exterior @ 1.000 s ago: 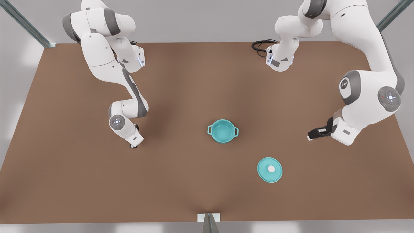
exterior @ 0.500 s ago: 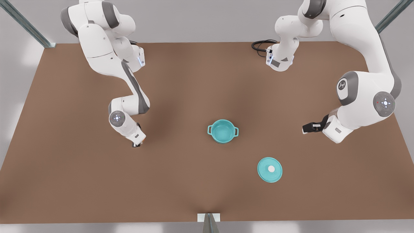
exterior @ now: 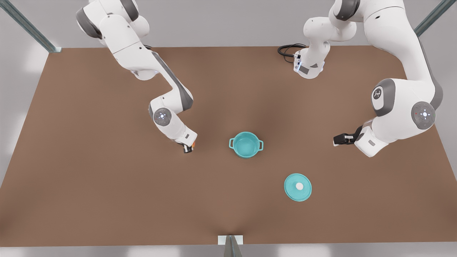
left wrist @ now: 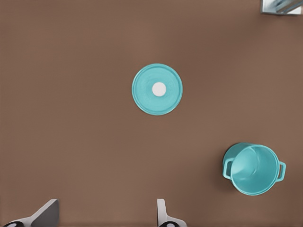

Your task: Open the pot lid and put the potato into the pot

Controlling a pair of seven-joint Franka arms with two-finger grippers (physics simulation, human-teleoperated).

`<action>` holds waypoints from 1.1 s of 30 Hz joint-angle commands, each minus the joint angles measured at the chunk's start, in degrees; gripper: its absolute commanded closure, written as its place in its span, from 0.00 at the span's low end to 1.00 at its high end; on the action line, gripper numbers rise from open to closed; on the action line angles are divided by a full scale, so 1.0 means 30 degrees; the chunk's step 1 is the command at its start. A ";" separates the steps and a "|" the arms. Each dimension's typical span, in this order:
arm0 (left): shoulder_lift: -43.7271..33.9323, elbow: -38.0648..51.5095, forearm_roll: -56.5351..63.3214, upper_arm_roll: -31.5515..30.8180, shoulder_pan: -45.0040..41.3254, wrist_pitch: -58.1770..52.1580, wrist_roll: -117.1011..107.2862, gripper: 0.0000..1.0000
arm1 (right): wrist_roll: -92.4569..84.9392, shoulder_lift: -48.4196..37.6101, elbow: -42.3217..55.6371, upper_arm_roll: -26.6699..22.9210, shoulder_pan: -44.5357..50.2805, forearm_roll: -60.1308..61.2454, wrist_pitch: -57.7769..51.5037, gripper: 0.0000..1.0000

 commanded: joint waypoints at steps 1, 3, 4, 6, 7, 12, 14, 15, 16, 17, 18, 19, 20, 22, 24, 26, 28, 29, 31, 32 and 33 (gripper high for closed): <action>-0.0022 0.0006 0.0015 -0.0001 0.0004 -0.0030 0.0551 0.00 | 0.2011 0.0349 0.0738 0.0062 0.0717 0.0871 -0.0261 0.56; -0.0022 0.0006 0.0015 -0.0001 0.0004 -0.0030 0.0551 0.00 | 0.2889 0.0818 0.1587 0.0062 0.1273 0.0871 -0.0261 0.56; -0.0022 0.0006 0.0015 -0.0001 0.0004 -0.0030 0.0551 0.00 | 0.3387 0.1111 0.2056 0.0062 0.1566 0.0842 -0.0261 0.56; 0.0007 0.0006 0.0513 -0.0060 -0.0025 -0.0030 0.0522 0.00 | 0.4441 0.1871 0.3285 0.0062 0.2327 0.0871 -0.0261 0.56; 0.0007 0.0006 0.0542 -0.0060 -0.0054 -0.0030 0.0522 0.00 | 0.5087 0.2546 0.4283 0.0062 0.2738 0.0900 -0.0261 0.56; 0.0036 -0.0023 0.0542 -0.0060 -0.0083 -0.0030 0.0492 0.00 | 0.7548 0.4422 0.6745 0.0179 0.4086 0.1135 -0.0261 0.56; 0.0036 -0.0023 0.0542 -0.0060 -0.0055 -0.0030 0.0405 0.00 | 0.8105 0.5037 0.7331 0.0150 0.4555 0.1135 -0.0261 0.56; 0.0036 -0.0023 0.0542 -0.0089 -0.0084 -0.0030 0.0405 0.00 | 0.8632 0.5447 0.7945 0.0179 0.4788 0.1135 -0.0261 0.56; 0.0036 -0.0023 0.0542 -0.0089 -0.0084 -0.0030 0.0405 0.00 | 0.8808 0.5710 0.8238 0.0179 0.4995 0.1135 -0.0261 0.56; 0.0036 -0.0023 0.0571 -0.0089 -0.0084 -0.0030 0.0405 0.00 | 0.9101 0.6033 0.8590 0.0179 0.5170 0.1135 -0.0232 0.56; 0.0036 -0.0023 0.0571 -0.0089 -0.0084 -0.0030 0.0405 0.00 | 0.9189 0.6092 0.8825 0.0179 0.5317 0.1135 -0.0232 0.56; 0.0036 -0.0023 0.0571 -0.0089 -0.0084 -0.0030 0.0405 0.00 | 0.9424 0.6150 0.9000 0.0179 0.5405 0.1135 -0.0232 0.56; 0.0036 -0.0023 0.0571 -0.0089 -0.0084 -0.0030 0.0405 0.00 | 0.9453 0.6180 0.9235 0.0179 0.5463 0.1573 -0.0261 0.56; 0.0036 -0.0023 0.0571 -0.0089 -0.0084 -0.0030 0.0405 0.00 | 0.9833 0.6414 0.9645 0.0179 0.5874 0.1778 -0.0232 0.56; 0.0036 -0.0023 0.0571 -0.0089 -0.0084 -0.0030 0.0405 0.00 | 0.9834 0.7205 1.0494 0.0179 0.6108 0.1896 -0.0232 0.56; 0.0036 -0.0023 0.0571 -0.0089 -0.0084 -0.0030 0.0405 0.00 | 0.9951 0.8318 1.1578 0.0150 0.6137 0.1896 -0.0144 0.56; 0.0036 -0.0023 0.0571 -0.0089 -0.0084 -0.0030 0.0375 0.00 | 1.0010 0.8846 1.1930 0.0033 0.6254 0.1867 -0.0027 0.55; 0.0036 -0.0023 0.0571 -0.0089 -0.0084 -0.0030 0.0375 0.00 | 1.0039 0.8963 1.2485 -0.0026 0.6254 0.1896 -0.0027 0.55; 0.0036 -0.0023 0.0571 -0.0089 -0.0084 -0.0030 0.0375 0.00 | 1.0068 0.9197 1.2751 -0.0055 0.6254 0.1896 -0.0027 0.48; 0.0036 0.0006 0.0542 -0.0089 -0.0084 -0.0030 0.0404 0.00 | 1.0304 0.9139 1.2751 -0.0026 0.6254 0.1926 -0.0056 0.00; 0.0036 0.0006 0.0542 -0.0089 -0.0084 -0.0030 0.0375 0.00 | 1.0244 0.9110 1.2751 -0.0055 0.6254 0.1955 -0.0144 0.00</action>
